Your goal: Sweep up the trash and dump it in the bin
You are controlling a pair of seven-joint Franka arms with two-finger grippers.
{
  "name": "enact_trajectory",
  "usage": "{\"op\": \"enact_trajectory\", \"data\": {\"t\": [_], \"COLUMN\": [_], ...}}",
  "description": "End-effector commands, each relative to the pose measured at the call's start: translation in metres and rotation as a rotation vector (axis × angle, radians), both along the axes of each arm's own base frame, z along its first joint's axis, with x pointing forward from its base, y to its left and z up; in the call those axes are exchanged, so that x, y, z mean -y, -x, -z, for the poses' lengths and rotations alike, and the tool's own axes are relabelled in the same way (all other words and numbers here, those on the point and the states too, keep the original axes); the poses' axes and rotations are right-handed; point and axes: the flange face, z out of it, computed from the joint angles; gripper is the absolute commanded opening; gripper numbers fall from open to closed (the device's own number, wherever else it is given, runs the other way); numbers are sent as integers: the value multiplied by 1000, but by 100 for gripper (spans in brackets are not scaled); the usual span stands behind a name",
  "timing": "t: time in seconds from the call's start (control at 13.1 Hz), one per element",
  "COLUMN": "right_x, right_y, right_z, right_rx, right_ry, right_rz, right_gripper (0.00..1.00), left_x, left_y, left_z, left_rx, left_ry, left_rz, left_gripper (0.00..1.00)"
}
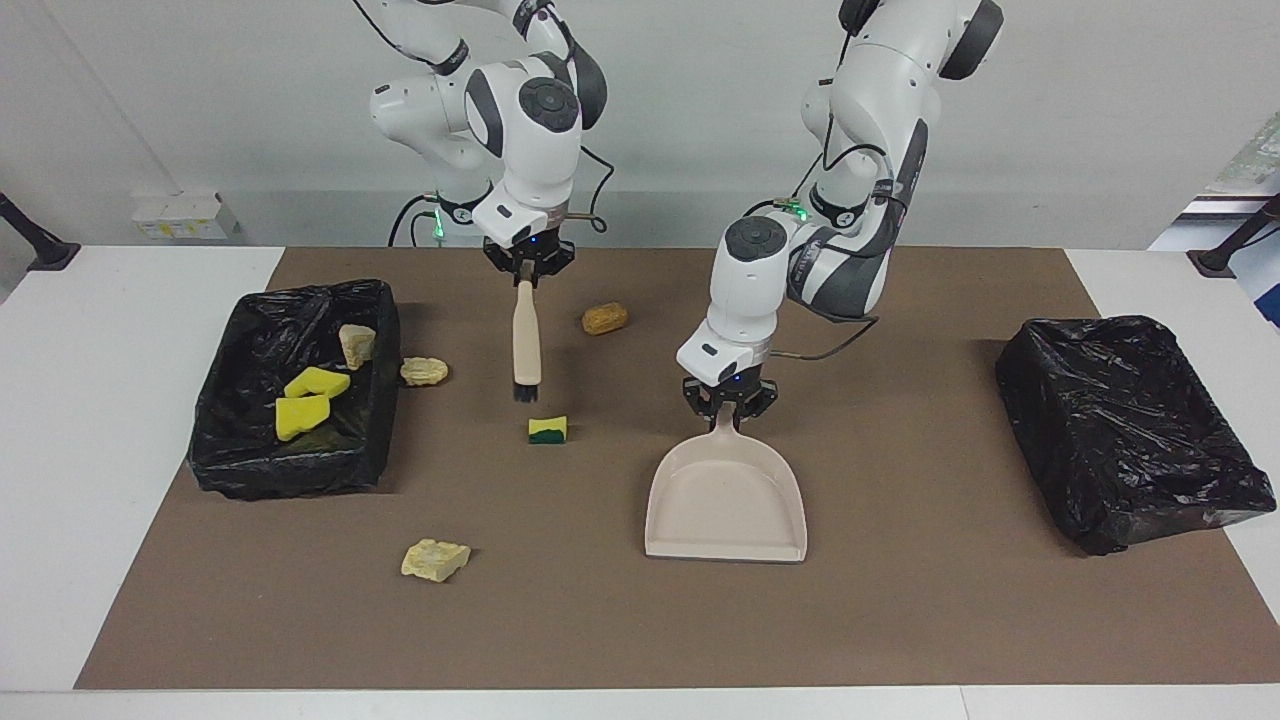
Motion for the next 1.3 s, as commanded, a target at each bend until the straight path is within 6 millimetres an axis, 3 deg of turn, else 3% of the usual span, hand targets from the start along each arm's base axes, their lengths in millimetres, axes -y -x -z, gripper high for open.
{"op": "enact_trajectory", "data": {"t": [0.0, 0.15, 0.38, 0.53, 0.61, 0.76, 0.99, 1.14, 1.22], "right_x": [14, 36, 52, 71, 70, 57, 18, -33, -47], "right_y": [17, 19, 41, 39, 36, 34, 28, 18, 16], "right_z": [4, 8, 20, 21, 23, 25, 22, 8, 0], "right_rx": [-9, -16, 1, -8, 3, 20, 16, 6, 11], "right_ry": [15, 6, -9, -49, -94, -174, -314, -380, -372], "right_rz": [-32, -21, -30, -29, -17, 9, -7, -47, -46], "right_gripper": [0, 0, 0, 0, 0, 0, 0, 0, 0], "left_x": [-30, -38, -49, -56, -53, -52, -56, -53, -52], "left_y": [13, 15, 22, 21, 19, 23, 30, 31, 33], "left_z": [-5, -5, -1, 0, 2, 17, 26, 26, 25], "left_rx": [-75, -144, -219, -248, -221, -219, -246, -240, -249], "left_ry": [-58, -79, -92, -91, -82, -72, -78, -76, -82], "left_rz": [244, 367, 582, 694, 707, 730, 721, 732, 727], "left_gripper": [7, 4, 0, 0, 0, 0, 0, 0, 0]}}
